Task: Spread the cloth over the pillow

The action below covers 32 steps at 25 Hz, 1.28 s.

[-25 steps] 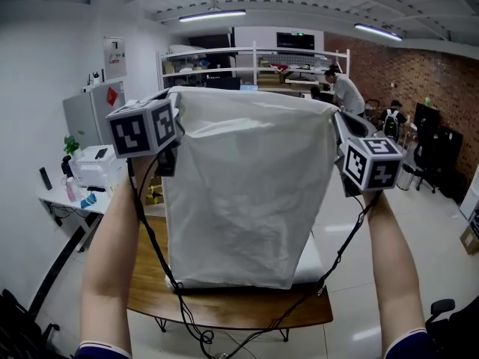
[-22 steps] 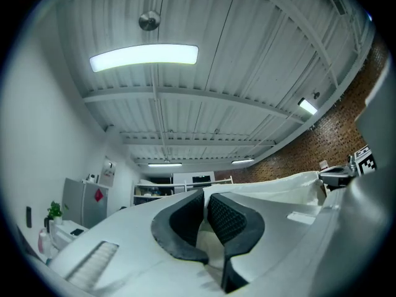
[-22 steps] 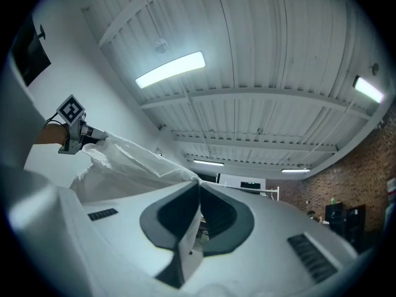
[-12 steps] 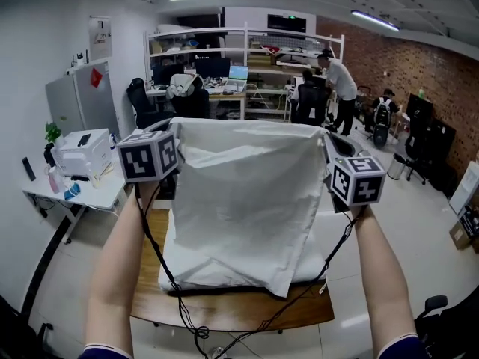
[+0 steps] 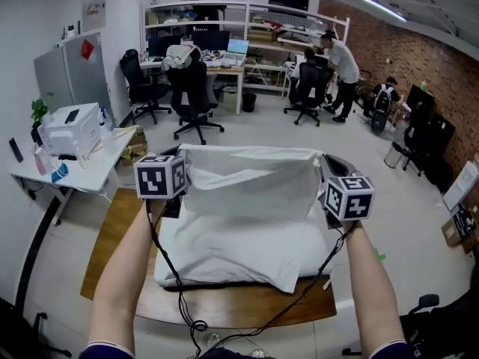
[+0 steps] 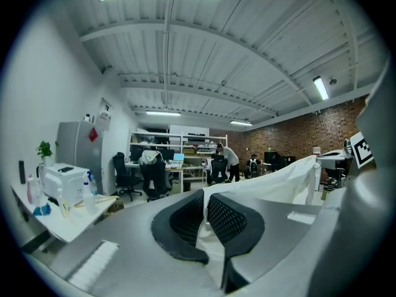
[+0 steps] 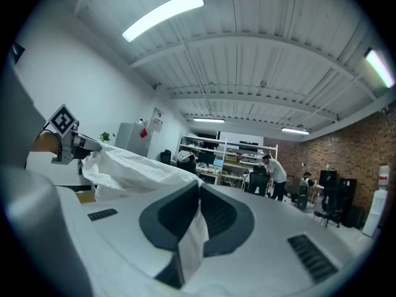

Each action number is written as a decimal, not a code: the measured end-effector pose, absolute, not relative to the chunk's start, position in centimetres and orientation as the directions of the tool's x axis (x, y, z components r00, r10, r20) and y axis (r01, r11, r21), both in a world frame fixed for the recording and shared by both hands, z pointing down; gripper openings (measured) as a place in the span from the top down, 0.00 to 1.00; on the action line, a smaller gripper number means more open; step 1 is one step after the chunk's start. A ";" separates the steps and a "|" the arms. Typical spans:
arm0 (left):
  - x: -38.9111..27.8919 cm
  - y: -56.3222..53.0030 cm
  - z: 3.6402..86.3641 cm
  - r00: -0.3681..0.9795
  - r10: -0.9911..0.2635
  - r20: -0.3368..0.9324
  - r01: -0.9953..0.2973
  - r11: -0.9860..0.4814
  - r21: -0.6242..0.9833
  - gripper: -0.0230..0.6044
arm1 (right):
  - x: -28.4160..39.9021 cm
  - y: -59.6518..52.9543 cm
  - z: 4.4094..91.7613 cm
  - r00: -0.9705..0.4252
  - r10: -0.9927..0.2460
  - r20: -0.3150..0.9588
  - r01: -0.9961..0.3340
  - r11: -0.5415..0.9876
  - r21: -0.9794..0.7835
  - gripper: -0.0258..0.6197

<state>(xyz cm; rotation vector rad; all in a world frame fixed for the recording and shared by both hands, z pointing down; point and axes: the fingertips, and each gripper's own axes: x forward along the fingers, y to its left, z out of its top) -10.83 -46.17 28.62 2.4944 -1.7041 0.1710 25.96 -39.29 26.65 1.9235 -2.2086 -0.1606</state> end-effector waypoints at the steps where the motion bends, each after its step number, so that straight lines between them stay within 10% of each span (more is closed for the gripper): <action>1: -10.9 -46.5 30.3 0.368 -0.912 0.184 -0.929 -0.366 0.043 0.94 | 25.9 -39.5 28.0 -0.122 -0.987 0.107 -0.967 0.143 0.213 0.92; 32: -9.2 -44.3 52.6 0.506 -0.673 0.539 -0.849 -0.498 0.176 0.94 | 27.1 -36.1 53.0 -0.038 -0.848 0.528 -0.988 0.111 0.108 0.92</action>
